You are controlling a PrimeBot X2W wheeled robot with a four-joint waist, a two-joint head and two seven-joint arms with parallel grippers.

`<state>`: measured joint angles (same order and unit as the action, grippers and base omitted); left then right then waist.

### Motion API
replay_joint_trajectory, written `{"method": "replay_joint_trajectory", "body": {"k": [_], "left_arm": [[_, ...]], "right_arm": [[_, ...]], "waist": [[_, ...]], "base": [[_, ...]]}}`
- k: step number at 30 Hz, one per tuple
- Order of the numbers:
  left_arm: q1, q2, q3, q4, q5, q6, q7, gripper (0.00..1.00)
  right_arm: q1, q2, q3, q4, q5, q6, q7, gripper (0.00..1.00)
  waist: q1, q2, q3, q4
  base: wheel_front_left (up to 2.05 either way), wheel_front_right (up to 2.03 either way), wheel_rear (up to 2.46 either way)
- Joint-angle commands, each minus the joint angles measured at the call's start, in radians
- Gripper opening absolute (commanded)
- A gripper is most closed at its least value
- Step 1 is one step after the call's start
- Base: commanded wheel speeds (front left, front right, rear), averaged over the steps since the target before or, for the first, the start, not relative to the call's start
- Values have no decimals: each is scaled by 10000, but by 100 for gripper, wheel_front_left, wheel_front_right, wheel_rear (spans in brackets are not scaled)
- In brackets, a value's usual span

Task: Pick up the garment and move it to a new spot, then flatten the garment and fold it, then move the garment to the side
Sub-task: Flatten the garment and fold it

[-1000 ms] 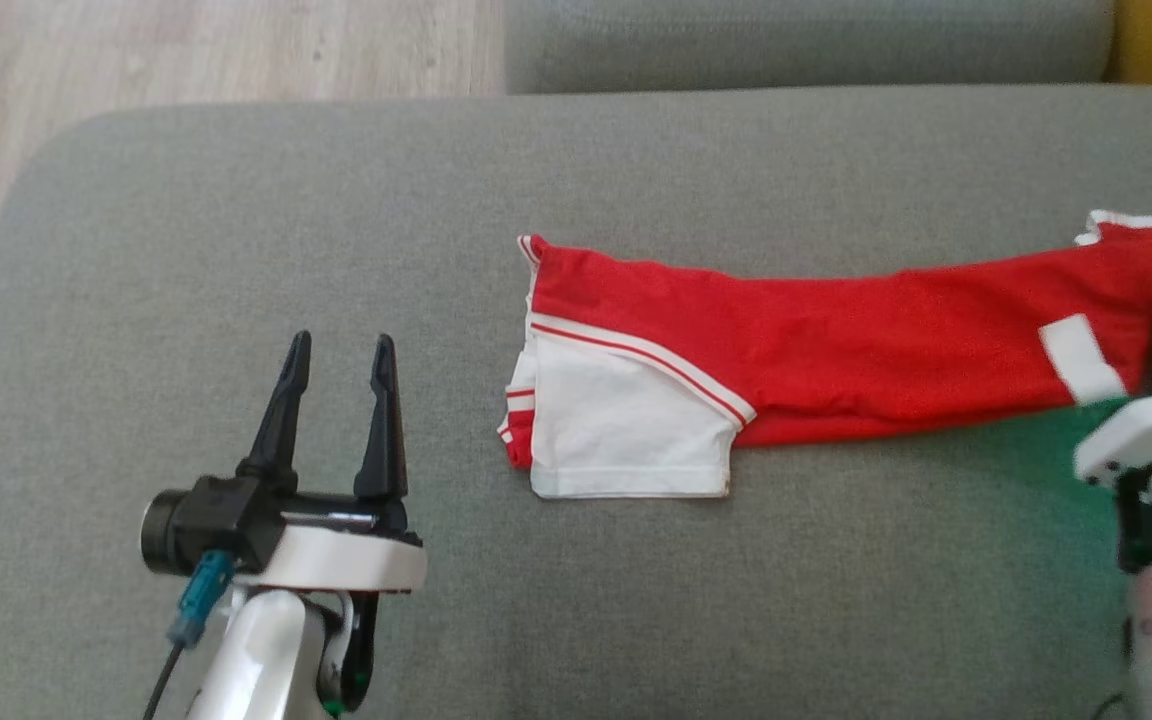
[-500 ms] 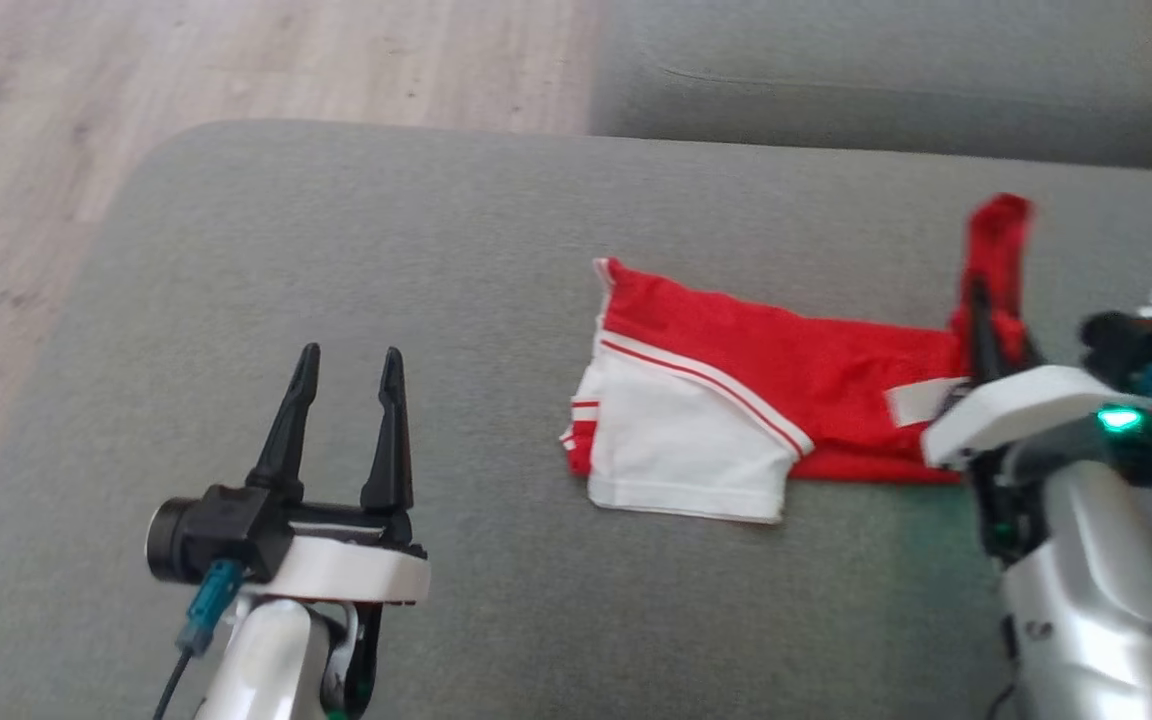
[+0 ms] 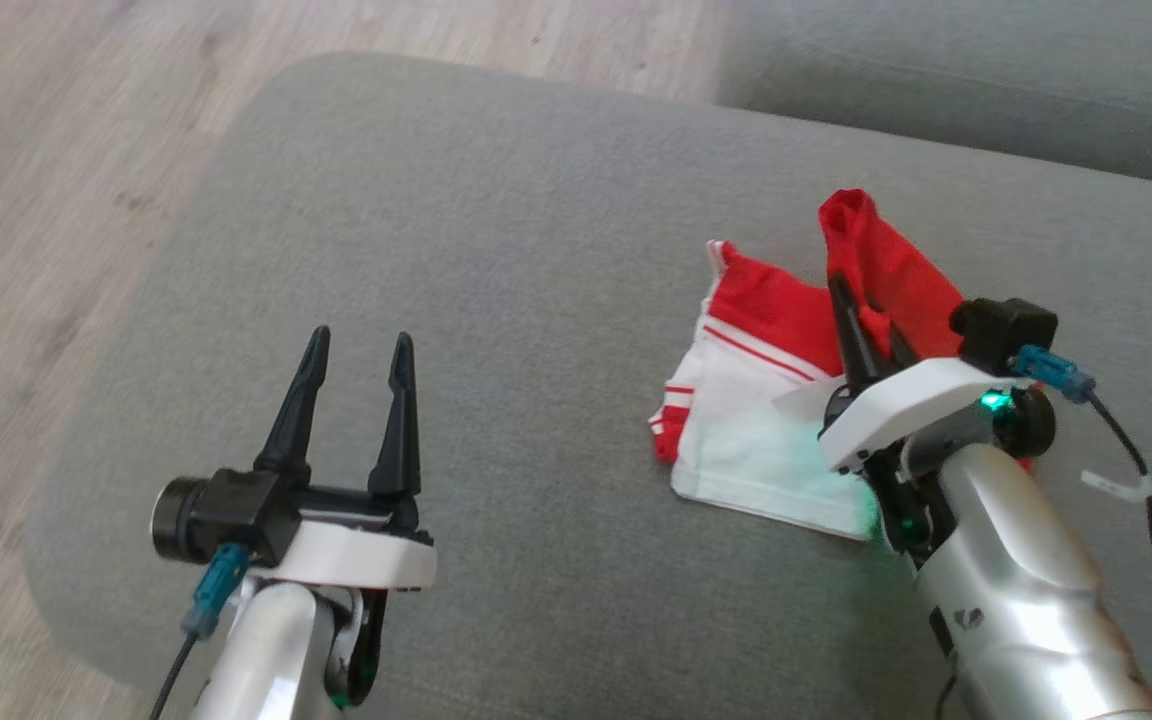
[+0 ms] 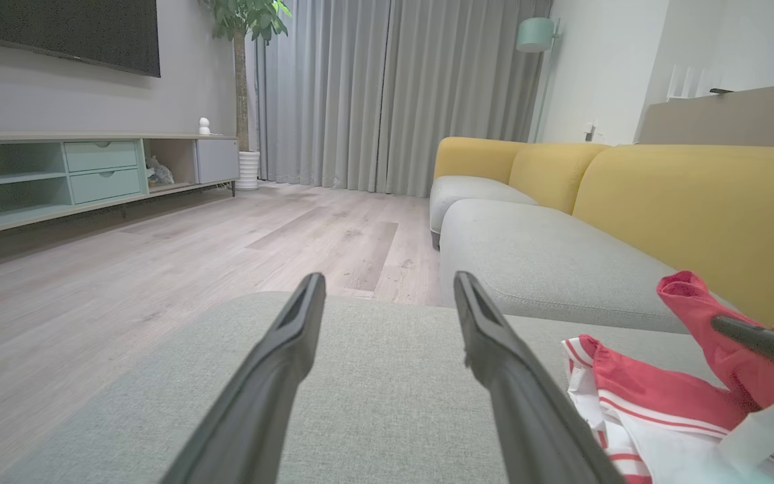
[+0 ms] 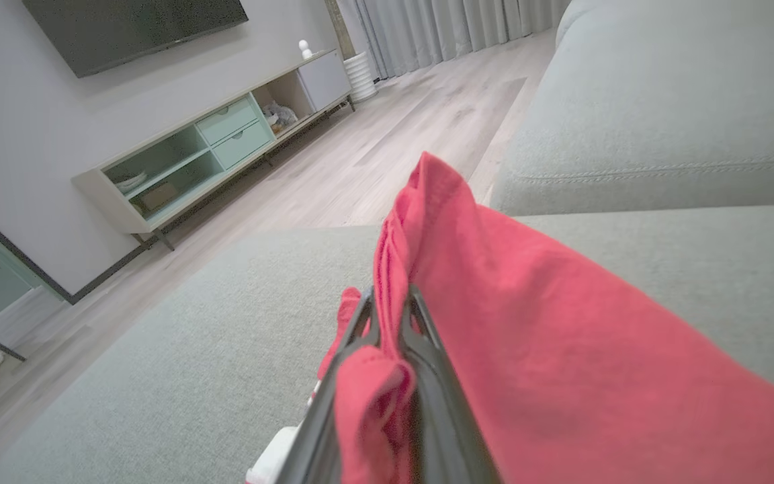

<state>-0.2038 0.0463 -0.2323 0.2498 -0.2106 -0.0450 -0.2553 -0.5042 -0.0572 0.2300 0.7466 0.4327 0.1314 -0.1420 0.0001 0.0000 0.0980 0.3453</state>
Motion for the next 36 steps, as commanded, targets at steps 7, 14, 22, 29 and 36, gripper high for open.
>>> {"method": "replay_joint_trajectory", "body": {"k": [7, 14, 22, 29, 36], "left_arm": [[-545, 40, 96, -334, -132, 90, -65, 100], [-536, 40, -64, -325, -224, 179, -65, 100], [-585, 40, -232, -250, -327, 256, -65, 100], [-542, 40, -238, -83, -256, 214, -65, 100], [-349, 41, -72, -43, -155, 266, -65, 100]], "right_arm": [[-586, 69, 1096, 480, 676, -7, -499, 0], [-725, 69, 1968, 1021, 1315, -7, -807, 0], [-656, 70, 3724, 658, 2295, -7, -923, 100], [-932, 70, 3525, 706, 2217, -7, -1161, 100], [-274, -205, 889, -595, -289, -7, -1194, 100]], "waist": [[-1, 0, 400, 485], [-1, 0, 510, 626], [-1, 0, 445, 518], [-1, 0, 144, -27], [-1, 0, -152, -958]], "base": [[0, 0, 0], [0, 0, 0], [0, 0, 0], [0, 0, 0], [0, 0, 0]]}}
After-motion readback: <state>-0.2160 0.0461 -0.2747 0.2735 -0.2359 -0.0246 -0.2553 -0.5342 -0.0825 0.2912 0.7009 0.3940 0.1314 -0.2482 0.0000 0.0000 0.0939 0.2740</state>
